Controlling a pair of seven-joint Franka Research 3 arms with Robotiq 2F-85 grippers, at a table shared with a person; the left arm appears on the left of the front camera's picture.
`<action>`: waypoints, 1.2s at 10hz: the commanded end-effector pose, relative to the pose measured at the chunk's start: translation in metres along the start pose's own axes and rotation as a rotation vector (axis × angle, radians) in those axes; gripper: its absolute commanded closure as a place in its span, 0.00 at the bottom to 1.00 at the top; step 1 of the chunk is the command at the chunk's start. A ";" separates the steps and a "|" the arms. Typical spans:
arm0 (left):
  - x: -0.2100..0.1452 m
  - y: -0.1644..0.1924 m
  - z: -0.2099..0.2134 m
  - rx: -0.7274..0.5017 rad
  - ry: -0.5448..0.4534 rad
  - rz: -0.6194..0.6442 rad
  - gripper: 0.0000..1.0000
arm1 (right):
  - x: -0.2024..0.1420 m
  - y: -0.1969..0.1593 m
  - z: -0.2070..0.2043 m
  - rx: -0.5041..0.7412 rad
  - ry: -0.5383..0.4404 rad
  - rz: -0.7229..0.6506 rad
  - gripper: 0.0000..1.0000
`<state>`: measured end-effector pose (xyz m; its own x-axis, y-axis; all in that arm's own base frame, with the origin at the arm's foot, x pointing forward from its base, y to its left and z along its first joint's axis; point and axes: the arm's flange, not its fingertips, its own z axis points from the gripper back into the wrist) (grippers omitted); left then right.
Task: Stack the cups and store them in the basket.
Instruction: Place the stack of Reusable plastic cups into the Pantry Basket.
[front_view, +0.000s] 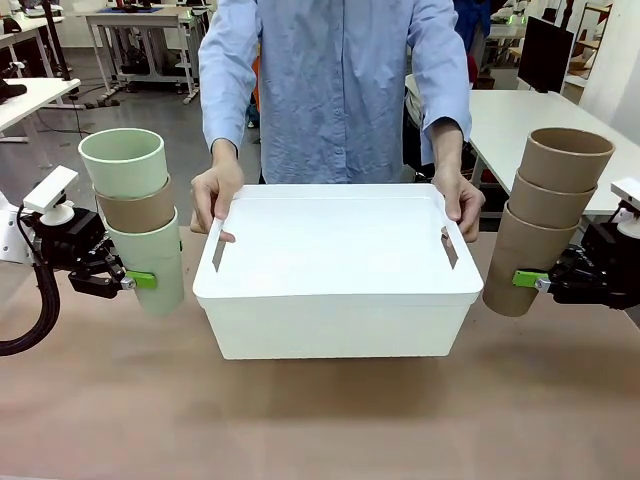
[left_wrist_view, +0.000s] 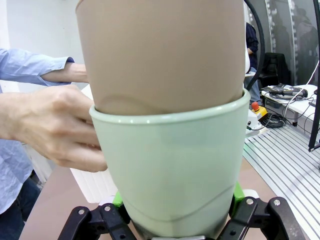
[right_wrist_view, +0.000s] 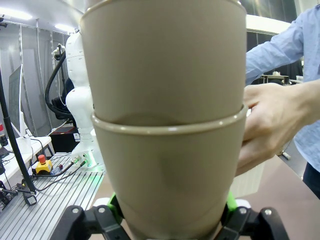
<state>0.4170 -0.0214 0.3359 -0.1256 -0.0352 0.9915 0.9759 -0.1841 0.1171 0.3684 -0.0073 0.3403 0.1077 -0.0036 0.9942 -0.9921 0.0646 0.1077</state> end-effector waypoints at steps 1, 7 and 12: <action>0.006 0.001 0.000 -0.006 -0.008 -0.002 0.15 | 0.004 0.001 0.001 0.001 -0.004 0.008 0.15; 0.006 0.001 0.000 -0.006 -0.008 -0.002 0.15 | 0.004 0.001 0.001 0.001 -0.004 0.008 0.15; 0.000 0.000 0.000 0.000 0.000 0.000 0.15 | 0.004 0.001 0.001 0.001 -0.004 0.008 0.15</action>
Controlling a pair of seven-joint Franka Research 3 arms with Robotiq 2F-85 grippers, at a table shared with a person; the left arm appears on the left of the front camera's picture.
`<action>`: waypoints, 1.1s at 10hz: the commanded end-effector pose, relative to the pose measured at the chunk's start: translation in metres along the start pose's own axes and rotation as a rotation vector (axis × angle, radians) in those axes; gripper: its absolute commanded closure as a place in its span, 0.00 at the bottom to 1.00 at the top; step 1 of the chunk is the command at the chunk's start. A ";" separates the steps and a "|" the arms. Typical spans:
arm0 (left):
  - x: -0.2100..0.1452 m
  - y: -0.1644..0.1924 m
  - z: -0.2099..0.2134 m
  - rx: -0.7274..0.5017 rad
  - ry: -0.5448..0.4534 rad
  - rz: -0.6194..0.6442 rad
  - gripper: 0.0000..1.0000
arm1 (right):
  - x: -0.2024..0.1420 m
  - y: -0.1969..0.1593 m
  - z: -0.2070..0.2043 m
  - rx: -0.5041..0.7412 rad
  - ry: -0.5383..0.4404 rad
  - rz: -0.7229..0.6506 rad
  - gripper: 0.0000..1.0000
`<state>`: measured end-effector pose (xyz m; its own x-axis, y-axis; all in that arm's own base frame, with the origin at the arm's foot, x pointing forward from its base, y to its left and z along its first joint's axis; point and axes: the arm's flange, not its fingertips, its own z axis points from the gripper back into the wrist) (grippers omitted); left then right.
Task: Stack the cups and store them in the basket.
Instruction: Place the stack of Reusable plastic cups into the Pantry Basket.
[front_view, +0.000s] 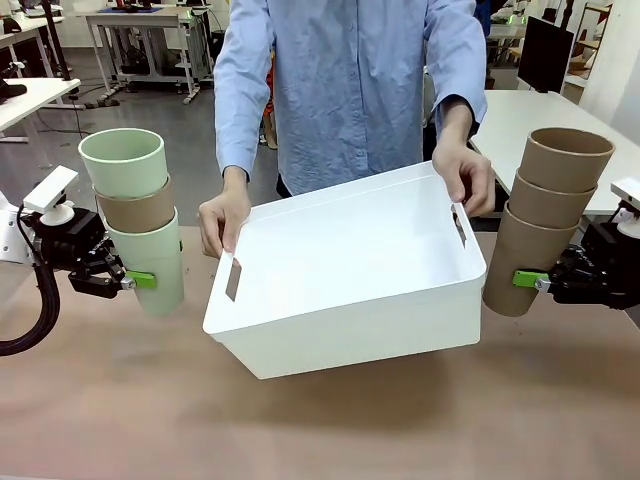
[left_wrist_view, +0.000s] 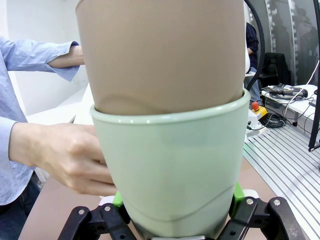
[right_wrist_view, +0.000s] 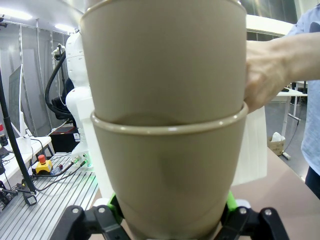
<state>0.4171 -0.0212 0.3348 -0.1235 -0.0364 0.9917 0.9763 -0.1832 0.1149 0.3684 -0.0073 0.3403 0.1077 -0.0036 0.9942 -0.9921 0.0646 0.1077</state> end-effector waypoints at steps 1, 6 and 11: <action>0.017 -0.003 0.004 -0.007 -0.027 0.012 0.15 | 0.004 0.001 0.001 0.001 -0.004 0.008 0.15; 0.132 -0.009 0.003 -0.057 0.020 0.111 0.15 | 0.004 0.001 0.001 0.001 -0.004 0.008 0.15; 0.199 0.008 -0.083 -0.100 0.347 0.199 0.15 | 0.004 0.001 0.001 0.001 -0.004 0.008 0.15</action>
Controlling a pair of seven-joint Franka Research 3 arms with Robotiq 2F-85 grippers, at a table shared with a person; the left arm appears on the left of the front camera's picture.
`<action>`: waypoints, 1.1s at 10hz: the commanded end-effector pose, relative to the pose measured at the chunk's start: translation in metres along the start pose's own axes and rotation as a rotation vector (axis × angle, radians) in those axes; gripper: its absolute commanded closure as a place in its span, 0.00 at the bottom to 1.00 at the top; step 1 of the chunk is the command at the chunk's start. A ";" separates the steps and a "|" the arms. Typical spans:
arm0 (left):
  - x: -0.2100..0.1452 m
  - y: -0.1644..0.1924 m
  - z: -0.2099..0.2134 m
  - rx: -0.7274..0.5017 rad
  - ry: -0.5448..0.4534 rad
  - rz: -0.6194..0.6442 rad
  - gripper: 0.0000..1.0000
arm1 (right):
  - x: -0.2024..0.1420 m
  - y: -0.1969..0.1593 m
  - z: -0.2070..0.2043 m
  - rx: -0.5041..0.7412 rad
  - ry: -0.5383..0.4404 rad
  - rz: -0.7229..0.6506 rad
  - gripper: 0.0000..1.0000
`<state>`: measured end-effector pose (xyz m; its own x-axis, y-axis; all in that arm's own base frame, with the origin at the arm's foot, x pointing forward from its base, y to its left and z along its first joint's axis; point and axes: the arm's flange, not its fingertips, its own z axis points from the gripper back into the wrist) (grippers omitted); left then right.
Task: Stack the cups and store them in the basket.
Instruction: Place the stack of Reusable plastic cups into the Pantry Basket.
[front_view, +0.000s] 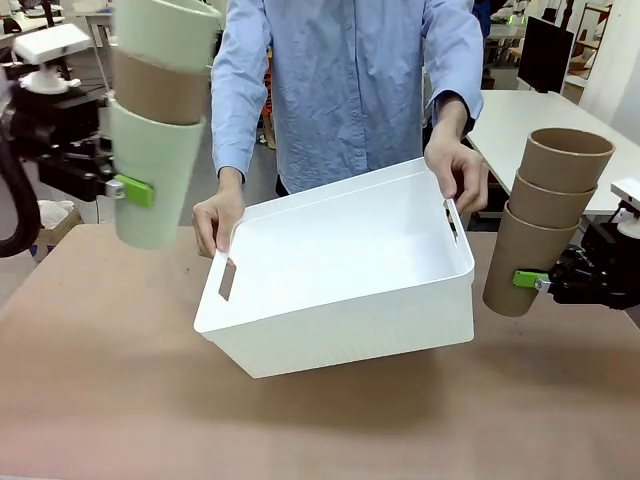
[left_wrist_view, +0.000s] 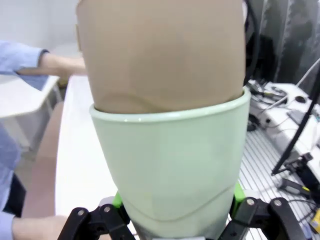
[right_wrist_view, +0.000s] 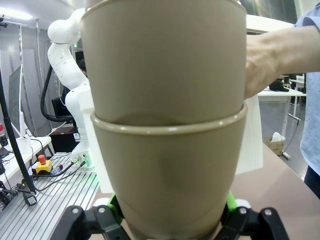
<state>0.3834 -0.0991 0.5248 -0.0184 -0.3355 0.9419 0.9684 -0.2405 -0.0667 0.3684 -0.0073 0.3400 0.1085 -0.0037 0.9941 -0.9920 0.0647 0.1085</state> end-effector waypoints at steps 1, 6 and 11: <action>0.015 0.014 -0.033 -0.003 0.144 0.049 0.15 | 0.004 0.001 0.001 0.001 -0.004 0.009 0.15; 0.007 0.049 -0.124 0.025 0.383 0.112 0.15 | 0.004 0.001 0.001 0.001 -0.004 0.009 0.15; -0.024 0.075 -0.177 0.037 0.527 0.143 0.15 | 0.004 0.001 0.001 0.001 -0.004 0.009 0.15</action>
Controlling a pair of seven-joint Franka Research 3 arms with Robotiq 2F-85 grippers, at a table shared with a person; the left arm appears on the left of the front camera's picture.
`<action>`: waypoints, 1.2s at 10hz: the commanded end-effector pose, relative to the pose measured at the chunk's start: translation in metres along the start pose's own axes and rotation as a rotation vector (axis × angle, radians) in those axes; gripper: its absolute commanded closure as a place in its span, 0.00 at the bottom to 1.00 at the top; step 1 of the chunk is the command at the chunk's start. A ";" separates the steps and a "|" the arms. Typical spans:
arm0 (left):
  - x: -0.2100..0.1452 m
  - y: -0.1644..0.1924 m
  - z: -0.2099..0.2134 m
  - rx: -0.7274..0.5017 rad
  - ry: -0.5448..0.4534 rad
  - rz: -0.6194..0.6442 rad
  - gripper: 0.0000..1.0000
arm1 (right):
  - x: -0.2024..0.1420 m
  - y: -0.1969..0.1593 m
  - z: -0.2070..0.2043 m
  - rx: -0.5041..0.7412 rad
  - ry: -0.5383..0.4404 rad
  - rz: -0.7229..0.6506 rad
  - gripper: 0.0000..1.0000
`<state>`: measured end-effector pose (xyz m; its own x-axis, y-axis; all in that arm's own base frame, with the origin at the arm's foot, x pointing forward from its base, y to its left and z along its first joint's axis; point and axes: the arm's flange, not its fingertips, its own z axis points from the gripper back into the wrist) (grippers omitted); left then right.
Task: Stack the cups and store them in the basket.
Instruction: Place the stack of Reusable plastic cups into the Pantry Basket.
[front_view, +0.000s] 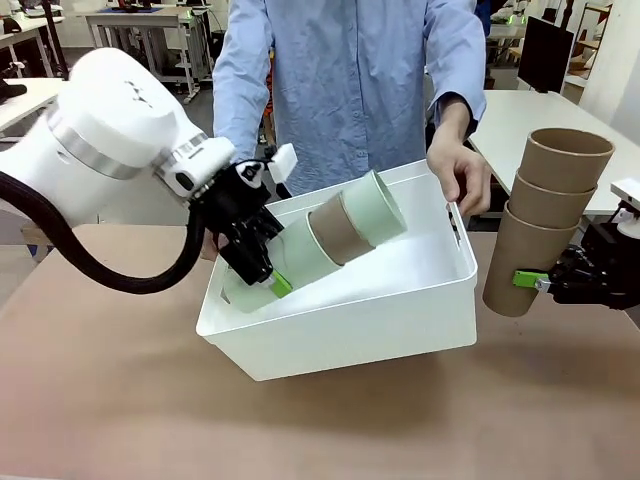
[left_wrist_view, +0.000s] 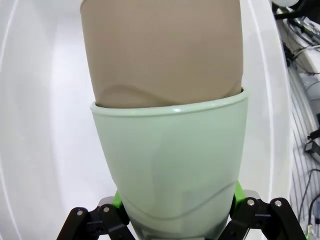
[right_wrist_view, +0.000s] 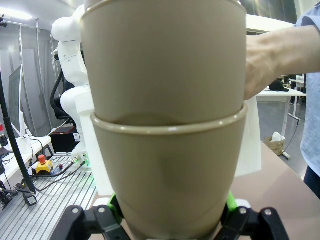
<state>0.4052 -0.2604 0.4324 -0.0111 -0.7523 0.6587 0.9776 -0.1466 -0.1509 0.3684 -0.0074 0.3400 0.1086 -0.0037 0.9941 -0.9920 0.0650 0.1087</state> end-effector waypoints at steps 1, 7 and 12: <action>0.012 0.012 -0.011 0.011 0.061 0.023 0.15 | 0.004 0.001 0.001 0.001 -0.004 0.009 0.15; 0.014 0.020 -0.067 0.083 0.200 0.045 0.15 | 0.004 0.001 0.001 0.001 -0.004 0.009 0.15; 0.009 0.017 -0.069 0.052 0.191 0.036 0.00 | 0.004 0.001 0.001 0.001 -0.004 0.009 0.15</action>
<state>0.4071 -0.3154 0.3793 -0.0130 -0.8674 0.4974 0.9888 -0.0850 -0.1224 0.3684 -0.0073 0.3400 0.1087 -0.0037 0.9941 -0.9920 0.0649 0.1087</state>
